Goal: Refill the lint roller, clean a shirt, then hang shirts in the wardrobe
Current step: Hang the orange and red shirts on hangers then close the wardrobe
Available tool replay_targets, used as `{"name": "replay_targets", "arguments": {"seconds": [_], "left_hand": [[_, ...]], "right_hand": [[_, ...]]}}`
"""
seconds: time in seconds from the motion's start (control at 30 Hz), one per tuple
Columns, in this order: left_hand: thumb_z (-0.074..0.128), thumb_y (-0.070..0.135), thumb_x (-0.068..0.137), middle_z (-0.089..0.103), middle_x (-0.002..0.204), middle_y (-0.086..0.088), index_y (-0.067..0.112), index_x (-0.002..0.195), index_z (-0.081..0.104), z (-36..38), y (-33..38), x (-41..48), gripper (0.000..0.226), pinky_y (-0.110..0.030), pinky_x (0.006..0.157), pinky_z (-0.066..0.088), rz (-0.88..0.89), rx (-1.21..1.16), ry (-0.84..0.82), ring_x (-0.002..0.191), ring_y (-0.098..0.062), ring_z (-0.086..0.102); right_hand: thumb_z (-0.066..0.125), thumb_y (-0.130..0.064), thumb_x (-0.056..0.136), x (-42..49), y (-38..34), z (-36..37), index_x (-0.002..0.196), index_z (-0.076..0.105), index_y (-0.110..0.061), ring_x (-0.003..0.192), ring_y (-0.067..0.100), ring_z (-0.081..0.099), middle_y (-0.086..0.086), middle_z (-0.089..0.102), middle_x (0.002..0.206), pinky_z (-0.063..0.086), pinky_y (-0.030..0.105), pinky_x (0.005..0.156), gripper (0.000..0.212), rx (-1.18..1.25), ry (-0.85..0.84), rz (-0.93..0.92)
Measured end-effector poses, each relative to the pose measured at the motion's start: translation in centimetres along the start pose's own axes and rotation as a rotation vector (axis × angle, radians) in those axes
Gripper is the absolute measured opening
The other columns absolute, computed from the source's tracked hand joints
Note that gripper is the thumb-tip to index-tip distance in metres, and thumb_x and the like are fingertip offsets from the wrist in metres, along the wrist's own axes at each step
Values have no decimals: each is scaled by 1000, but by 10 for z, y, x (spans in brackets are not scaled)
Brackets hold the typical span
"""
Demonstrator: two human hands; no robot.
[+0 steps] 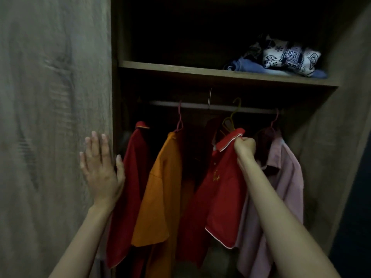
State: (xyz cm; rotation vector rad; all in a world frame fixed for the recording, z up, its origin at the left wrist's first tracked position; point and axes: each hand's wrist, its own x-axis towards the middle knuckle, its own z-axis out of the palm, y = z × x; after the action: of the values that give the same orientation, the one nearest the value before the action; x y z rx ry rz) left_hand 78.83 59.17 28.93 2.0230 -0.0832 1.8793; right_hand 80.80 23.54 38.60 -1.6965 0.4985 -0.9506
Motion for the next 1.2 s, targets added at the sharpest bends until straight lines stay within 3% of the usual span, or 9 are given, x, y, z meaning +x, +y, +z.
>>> {"name": "replay_targets", "arguments": {"seconds": [0.1, 0.2, 0.4, 0.67, 0.9, 0.97, 1.1, 1.2], "left_hand": [[41, 25, 98, 21, 158, -19, 5, 152, 19, -1, 0, 1, 62, -44, 121, 7, -8, -8, 6, 149, -26, 11], [42, 24, 97, 21, 158, -19, 5, 152, 20, 0, 0, 1, 62, -44, 121, 7, -15, -3, 6, 149, -22, 8], [42, 26, 96, 21, 159, -18, 7, 152, 21, -1, 2, 2, 63, -39, 121, 3, -44, -17, 1, 150, -15, 2], [40, 28, 95, 15, 161, -15, 7, 153, 19, -6, 5, 3, 65, -50, 119, 8, -55, -59, -46, 150, -25, 7], [40, 27, 95, 16, 160, -16, 6, 152, 21, -7, 5, 4, 64, -45, 119, 5, -47, -59, -48, 149, -23, 6], [42, 26, 95, 17, 160, -17, 6, 152, 23, -6, 5, 3, 63, -47, 119, 7, -40, -70, -41, 149, -26, 9], [46, 23, 94, 22, 158, -20, 6, 150, 27, -9, -5, 1, 62, -45, 119, 8, 7, -129, -60, 148, -30, 12], [47, 27, 96, 26, 156, -22, 6, 148, 31, -16, -20, -3, 59, -42, 119, 8, 100, -165, -120, 147, -31, 14]], "right_hand": [[48, -23, 94, 9, -3, 10, 103, 68, 3, 105, 37, 62, 23, 67, 110, 46, 34, 82, 34, -4, 14, 37], [48, -22, 94, 13, 2, 17, 99, 68, 4, 102, 37, 63, 23, 67, 109, 40, 30, 72, 33, -23, 7, 49], [47, -18, 96, 15, 5, 21, 108, 66, 6, 105, 38, 62, 24, 66, 111, 47, 35, 84, 33, -23, -11, 58], [51, -15, 96, 16, 36, 19, 111, 63, 4, 108, 36, 60, 24, 66, 112, 43, 34, 89, 27, -10, -39, -85], [54, -15, 95, 5, 51, 2, 118, 63, -2, 112, 31, 60, 19, 66, 117, 39, 22, 88, 28, 22, -82, -222], [53, -15, 95, -12, 59, -3, 120, 62, -2, 112, 31, 59, 19, 64, 118, 36, 17, 87, 29, 40, -12, -293], [53, -11, 92, -99, 71, 0, 116, 59, -5, 111, 23, 52, 12, 60, 116, 33, 23, 98, 26, 152, 343, -530], [51, -18, 93, -196, 94, 19, 111, 56, -13, 105, 18, 54, 5, 59, 111, 39, 32, 94, 19, 175, 267, -555]]}}
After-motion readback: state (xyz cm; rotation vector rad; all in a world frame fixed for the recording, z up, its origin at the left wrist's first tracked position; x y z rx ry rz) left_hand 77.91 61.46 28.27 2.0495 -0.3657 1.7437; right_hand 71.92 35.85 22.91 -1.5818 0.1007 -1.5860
